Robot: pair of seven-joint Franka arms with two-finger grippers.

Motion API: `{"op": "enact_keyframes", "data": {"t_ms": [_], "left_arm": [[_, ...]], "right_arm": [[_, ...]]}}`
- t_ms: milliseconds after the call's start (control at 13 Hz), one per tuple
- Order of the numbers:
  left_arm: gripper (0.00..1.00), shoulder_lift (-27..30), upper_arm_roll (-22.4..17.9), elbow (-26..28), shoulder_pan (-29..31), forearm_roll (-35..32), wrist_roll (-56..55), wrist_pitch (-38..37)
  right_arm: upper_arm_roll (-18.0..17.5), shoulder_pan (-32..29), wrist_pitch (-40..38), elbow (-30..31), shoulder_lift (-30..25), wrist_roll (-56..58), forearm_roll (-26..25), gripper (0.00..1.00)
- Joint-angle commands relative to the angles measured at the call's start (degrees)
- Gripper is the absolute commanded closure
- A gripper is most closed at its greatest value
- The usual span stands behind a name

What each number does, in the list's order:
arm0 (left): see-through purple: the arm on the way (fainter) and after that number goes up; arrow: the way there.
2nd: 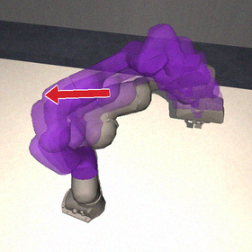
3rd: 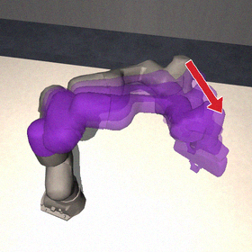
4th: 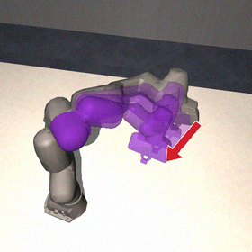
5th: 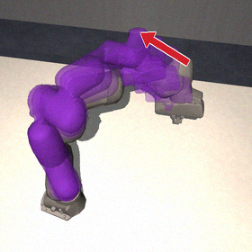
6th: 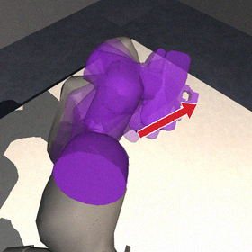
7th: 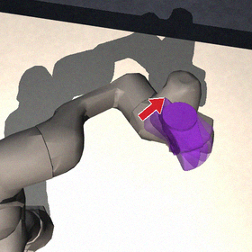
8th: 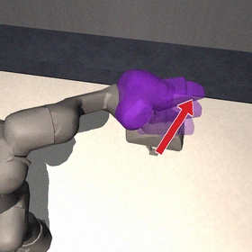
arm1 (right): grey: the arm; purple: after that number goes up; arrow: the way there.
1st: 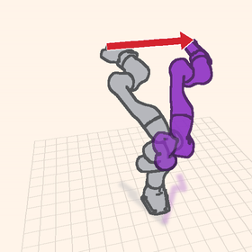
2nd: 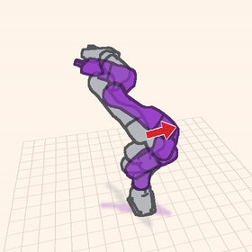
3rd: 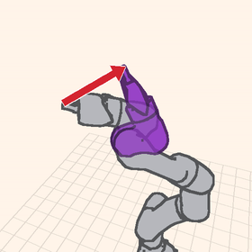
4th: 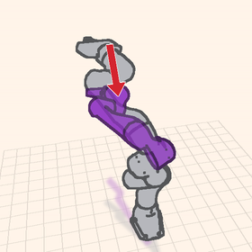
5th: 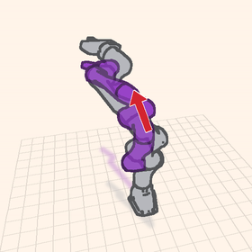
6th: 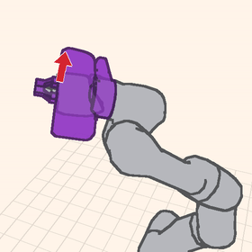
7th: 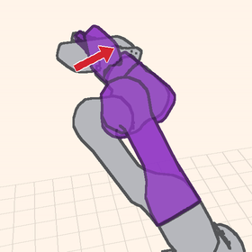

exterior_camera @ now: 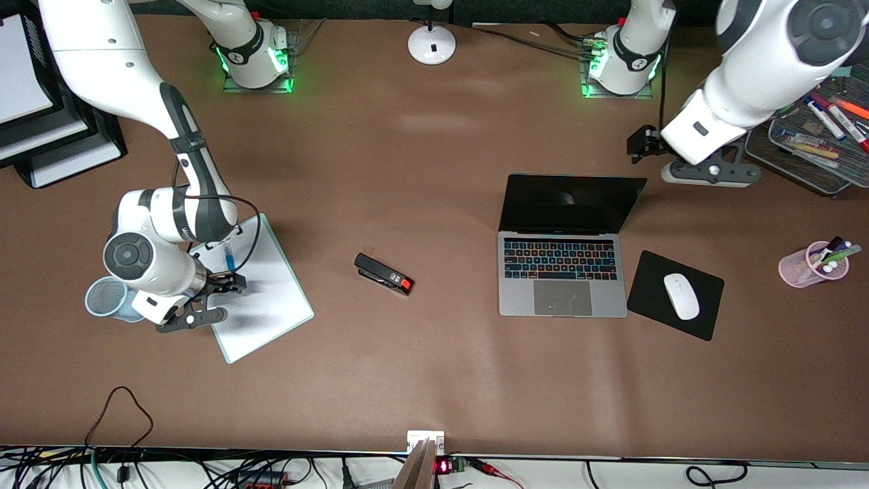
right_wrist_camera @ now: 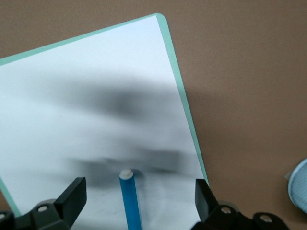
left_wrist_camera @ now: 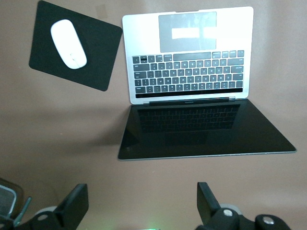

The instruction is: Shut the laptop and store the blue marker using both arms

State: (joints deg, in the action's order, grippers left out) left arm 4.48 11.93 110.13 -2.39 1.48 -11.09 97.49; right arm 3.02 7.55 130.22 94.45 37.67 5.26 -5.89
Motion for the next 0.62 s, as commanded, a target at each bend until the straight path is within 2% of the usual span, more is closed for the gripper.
{"op": "enact_keyframes", "data": {"t_ms": [0, 308, 385, 462, 538], "left_arm": [[0.0, 2.2, 2.39, 4.47, 0.11, 1.5, -2.79, 3.23], [0.0, 2.37, 3.1, 8.42, -0.24, 1.5, -3.24, 4.73], [0.0, 2.55, 4.67, 9.74, 0.02, 1.5, -3.24, 5.34], [0.0, 2.64, 5.64, 11.15, 0.28, 1.59, -3.33, 6.56], [0.0, 2.64, 6.17, 12.12, 0.2, 1.59, -4.28, 7.27]], "right_arm": [[-0.3, -0.35, 1.88, 2.75, -0.67, 0.72, 1.32, 0.0], [-0.39, -0.08, 1.88, 5.21, -0.75, 0.81, 1.32, 0.04], [-0.39, -0.17, 1.7, 5.3, -0.66, 0.89, 1.32, 0.09], [-0.39, -0.17, 1.7, 5.65, -0.66, 1.77, 1.32, 0.17], [-0.39, -0.17, 1.79, 5.74, -0.66, 2.03, 1.32, 0.18]]}}
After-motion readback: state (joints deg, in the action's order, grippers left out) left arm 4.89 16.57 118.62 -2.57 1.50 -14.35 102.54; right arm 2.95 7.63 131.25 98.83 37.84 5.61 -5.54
